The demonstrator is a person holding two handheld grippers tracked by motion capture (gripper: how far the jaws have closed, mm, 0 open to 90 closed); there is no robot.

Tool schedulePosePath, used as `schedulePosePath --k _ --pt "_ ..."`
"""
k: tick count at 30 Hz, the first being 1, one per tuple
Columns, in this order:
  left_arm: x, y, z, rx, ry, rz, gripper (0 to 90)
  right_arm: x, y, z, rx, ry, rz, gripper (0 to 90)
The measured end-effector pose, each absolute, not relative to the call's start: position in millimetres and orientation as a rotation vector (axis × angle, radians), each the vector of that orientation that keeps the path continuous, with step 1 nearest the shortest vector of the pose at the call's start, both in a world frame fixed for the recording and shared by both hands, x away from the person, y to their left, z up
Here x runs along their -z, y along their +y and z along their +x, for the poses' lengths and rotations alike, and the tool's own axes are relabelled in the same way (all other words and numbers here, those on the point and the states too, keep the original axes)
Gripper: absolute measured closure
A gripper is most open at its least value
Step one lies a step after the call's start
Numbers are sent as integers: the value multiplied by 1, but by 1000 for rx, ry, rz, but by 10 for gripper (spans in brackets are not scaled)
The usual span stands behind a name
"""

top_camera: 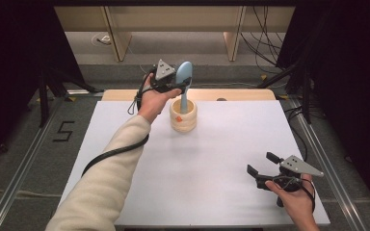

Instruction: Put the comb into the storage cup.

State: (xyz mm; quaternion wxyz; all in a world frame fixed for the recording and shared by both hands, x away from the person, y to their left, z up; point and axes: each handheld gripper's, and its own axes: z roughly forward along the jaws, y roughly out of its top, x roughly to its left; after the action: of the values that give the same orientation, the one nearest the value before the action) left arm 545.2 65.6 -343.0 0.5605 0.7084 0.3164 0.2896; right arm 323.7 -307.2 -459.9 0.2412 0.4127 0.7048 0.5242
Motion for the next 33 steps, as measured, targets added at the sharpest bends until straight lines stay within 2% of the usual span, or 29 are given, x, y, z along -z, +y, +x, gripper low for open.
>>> schedulePosePath --k 33 --pt "349 62 549 -675 760 1679 485 459 -308 323 -1429 1932 1127 90"
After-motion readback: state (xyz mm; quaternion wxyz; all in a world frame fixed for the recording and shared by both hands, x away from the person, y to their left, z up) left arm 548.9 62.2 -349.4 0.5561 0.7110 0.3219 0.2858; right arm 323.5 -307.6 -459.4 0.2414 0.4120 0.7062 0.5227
